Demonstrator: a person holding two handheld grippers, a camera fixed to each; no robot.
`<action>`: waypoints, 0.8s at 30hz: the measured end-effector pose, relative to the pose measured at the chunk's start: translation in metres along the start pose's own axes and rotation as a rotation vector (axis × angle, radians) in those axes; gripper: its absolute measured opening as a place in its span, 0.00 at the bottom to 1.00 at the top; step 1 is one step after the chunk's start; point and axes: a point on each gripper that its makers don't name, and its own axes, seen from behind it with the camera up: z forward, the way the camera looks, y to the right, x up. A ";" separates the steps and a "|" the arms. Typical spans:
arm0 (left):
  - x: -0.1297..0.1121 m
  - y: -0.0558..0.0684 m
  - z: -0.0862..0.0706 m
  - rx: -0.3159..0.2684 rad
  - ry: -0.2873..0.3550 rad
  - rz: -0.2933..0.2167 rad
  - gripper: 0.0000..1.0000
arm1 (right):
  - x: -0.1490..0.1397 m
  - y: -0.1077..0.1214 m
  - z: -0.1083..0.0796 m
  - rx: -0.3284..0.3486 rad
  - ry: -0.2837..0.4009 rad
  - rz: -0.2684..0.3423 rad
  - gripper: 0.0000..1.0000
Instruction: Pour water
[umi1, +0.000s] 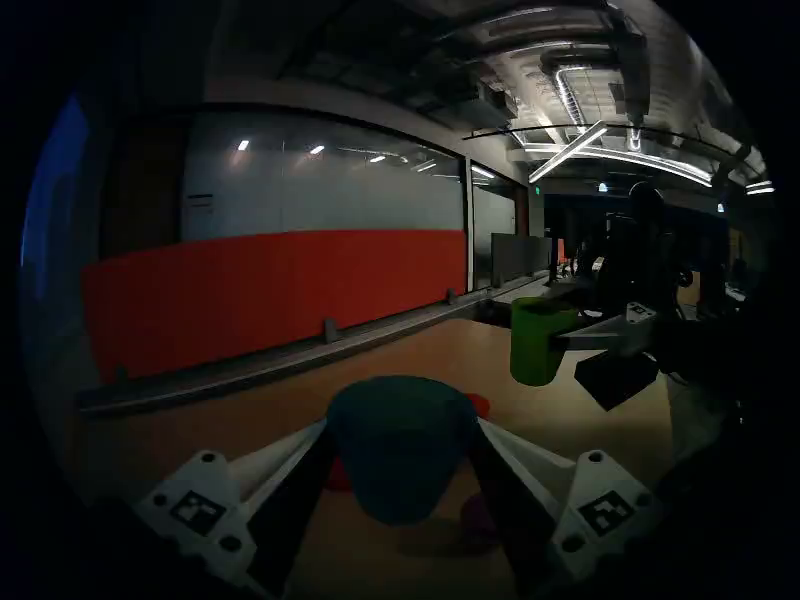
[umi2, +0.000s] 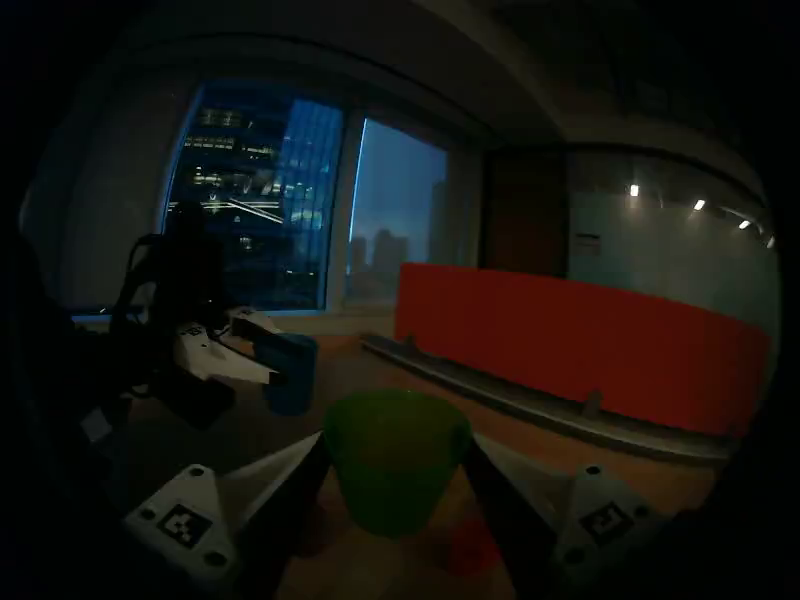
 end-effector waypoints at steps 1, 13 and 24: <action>0.000 0.000 0.000 0.000 0.001 0.002 0.86 | 0.000 0.001 0.000 -0.001 0.000 -0.001 1.00; 0.006 0.002 0.001 -0.002 0.011 0.027 0.86 | 0.003 0.001 -0.001 -0.003 0.004 -0.008 1.00; 0.021 0.003 0.001 0.013 0.032 0.093 0.86 | 0.003 -0.002 -0.001 0.012 0.002 -0.005 1.00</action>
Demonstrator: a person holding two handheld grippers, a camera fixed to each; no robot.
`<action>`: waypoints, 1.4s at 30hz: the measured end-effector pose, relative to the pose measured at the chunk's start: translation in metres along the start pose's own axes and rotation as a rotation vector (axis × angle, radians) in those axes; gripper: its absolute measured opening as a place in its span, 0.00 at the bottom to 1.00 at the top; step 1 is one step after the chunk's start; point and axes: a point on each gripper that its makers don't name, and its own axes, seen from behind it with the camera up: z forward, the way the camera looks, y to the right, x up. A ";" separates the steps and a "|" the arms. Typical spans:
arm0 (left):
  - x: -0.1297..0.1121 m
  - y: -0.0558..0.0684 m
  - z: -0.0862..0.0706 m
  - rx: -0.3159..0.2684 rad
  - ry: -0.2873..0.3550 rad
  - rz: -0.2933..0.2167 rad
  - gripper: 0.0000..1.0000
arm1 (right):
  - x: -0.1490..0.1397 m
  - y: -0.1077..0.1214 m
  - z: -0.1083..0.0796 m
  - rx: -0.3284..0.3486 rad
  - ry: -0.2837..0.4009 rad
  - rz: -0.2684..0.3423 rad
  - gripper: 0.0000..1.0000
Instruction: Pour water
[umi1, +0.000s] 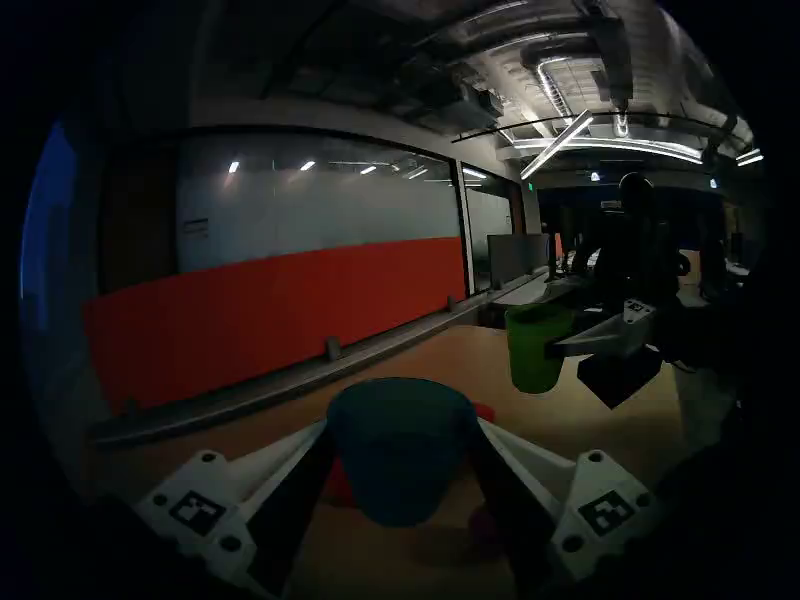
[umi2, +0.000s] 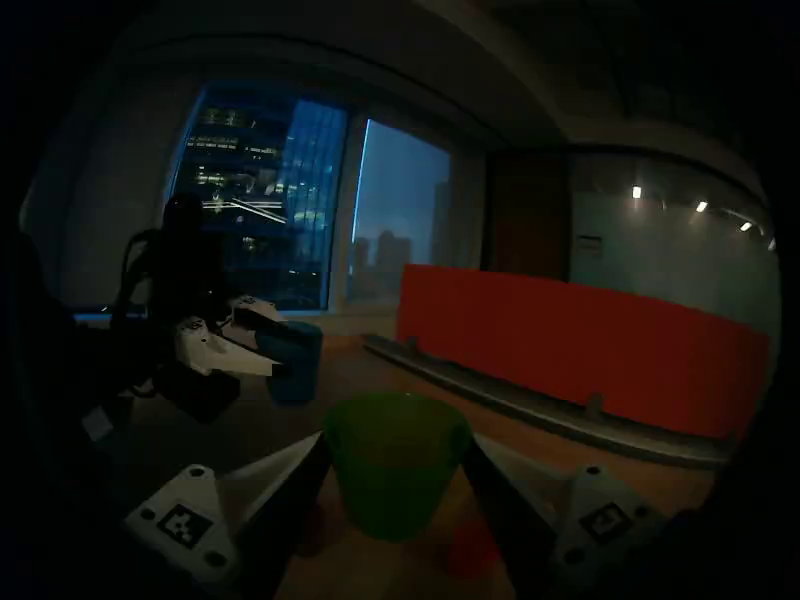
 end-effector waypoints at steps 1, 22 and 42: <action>0.003 0.000 0.000 0.003 0.003 0.013 0.86 | 0.000 -0.001 0.000 0.003 0.000 0.000 1.00; 0.053 0.004 0.012 0.072 0.038 0.317 0.86 | -0.020 -0.022 0.007 0.080 -0.019 0.013 1.00; 0.095 0.014 0.009 0.107 0.067 0.554 0.86 | -0.031 -0.045 0.016 0.142 -0.018 0.034 1.00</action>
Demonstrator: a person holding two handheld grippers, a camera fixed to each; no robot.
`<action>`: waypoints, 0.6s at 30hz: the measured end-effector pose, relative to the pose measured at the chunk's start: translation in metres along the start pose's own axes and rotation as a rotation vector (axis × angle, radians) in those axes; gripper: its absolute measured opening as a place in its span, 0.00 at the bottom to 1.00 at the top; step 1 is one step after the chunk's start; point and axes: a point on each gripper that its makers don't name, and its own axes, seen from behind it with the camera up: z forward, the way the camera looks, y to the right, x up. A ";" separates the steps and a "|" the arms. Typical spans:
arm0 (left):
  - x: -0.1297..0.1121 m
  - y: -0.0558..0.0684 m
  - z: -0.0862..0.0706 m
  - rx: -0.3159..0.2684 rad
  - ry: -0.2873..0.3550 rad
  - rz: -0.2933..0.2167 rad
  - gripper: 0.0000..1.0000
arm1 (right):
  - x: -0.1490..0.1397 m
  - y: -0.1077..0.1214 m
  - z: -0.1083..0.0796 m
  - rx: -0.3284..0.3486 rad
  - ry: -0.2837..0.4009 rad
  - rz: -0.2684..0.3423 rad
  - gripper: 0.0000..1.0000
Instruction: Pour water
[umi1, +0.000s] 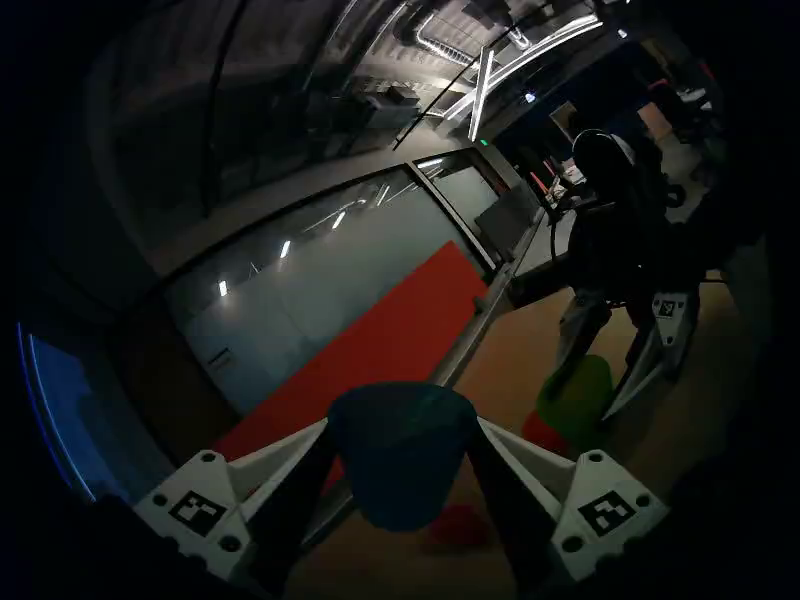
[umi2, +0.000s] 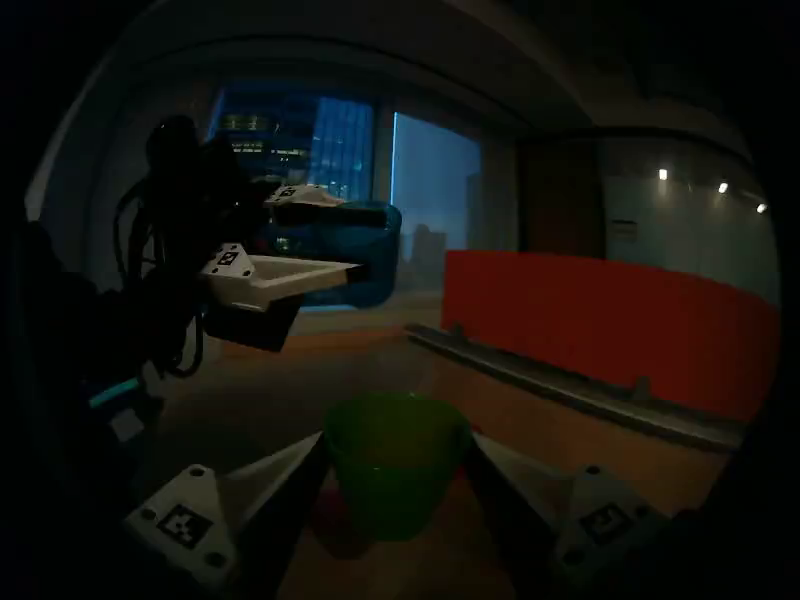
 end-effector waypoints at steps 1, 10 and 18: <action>0.002 0.000 0.000 0.002 0.000 0.010 0.86 | 0.000 -0.001 0.001 0.003 0.000 0.000 1.00; 0.014 -0.002 0.002 0.014 0.000 0.097 0.86 | 0.001 -0.012 0.009 0.034 0.011 0.006 1.00; 0.021 -0.002 0.005 0.016 0.001 0.152 0.86 | 0.001 -0.021 0.014 0.060 0.019 0.011 1.00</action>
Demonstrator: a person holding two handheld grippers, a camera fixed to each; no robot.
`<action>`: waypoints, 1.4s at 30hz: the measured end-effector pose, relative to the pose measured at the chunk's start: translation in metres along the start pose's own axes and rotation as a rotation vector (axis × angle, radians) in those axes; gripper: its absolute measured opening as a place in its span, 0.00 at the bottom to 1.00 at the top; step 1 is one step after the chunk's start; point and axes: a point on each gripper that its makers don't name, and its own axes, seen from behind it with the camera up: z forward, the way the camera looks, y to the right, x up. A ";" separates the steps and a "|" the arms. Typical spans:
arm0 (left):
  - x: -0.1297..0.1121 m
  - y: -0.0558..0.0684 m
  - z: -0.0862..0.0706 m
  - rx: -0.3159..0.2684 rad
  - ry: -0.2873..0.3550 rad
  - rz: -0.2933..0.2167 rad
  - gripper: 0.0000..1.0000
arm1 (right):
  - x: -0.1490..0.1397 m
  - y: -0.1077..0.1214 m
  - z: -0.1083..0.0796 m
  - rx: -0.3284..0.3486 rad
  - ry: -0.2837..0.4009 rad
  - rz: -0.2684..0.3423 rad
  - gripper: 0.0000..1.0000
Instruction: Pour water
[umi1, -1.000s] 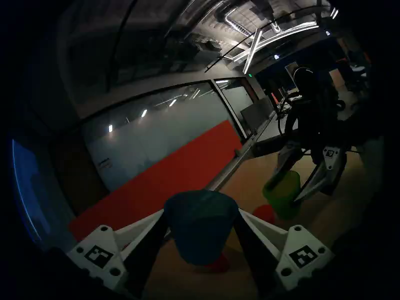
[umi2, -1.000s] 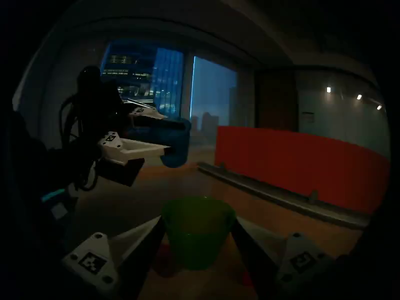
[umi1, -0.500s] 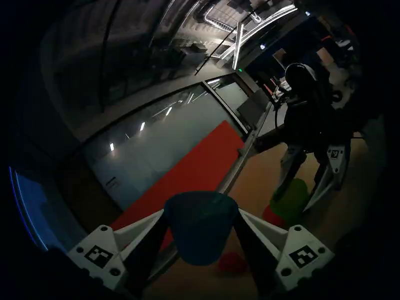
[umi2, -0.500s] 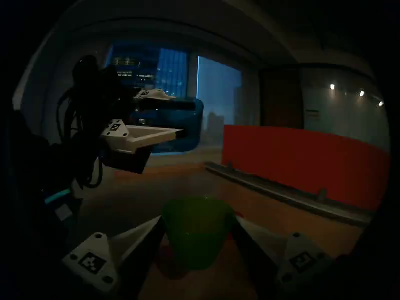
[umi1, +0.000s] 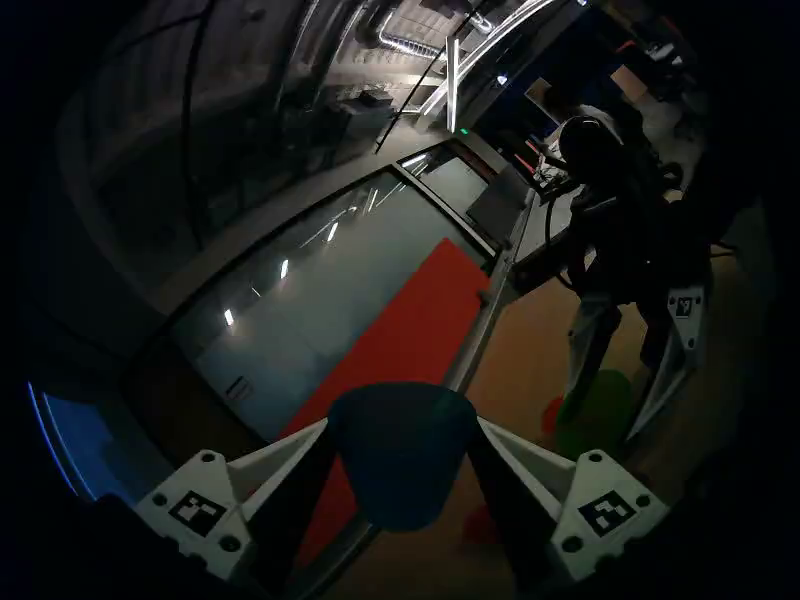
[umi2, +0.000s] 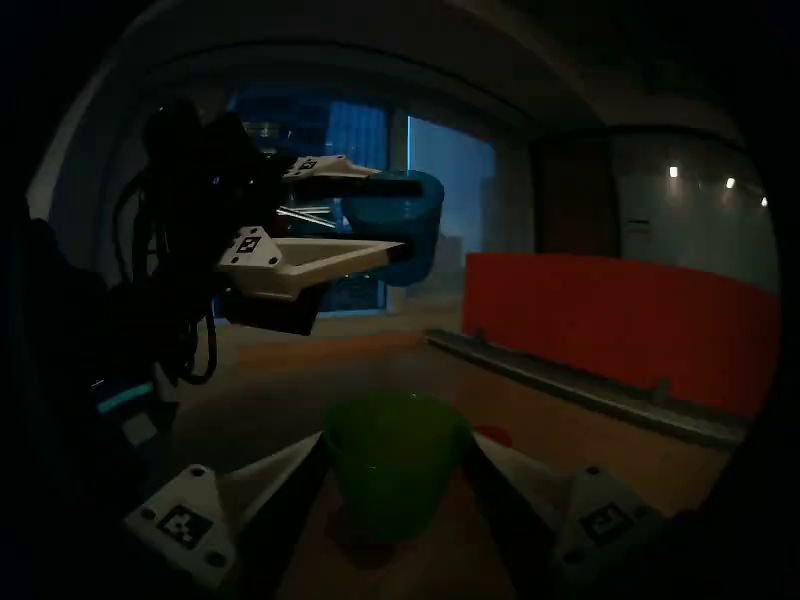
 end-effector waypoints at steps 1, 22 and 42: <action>0.001 0.000 0.000 -0.001 0.000 0.008 0.86 | 0.000 -0.001 0.001 0.002 0.001 0.001 1.00; 0.012 -0.003 0.005 0.011 0.005 0.138 0.86 | 0.003 -0.008 0.015 0.041 0.008 -0.008 1.00; 0.023 -0.005 0.004 0.017 0.016 0.217 0.86 | 0.009 -0.009 0.018 0.048 0.013 -0.016 1.00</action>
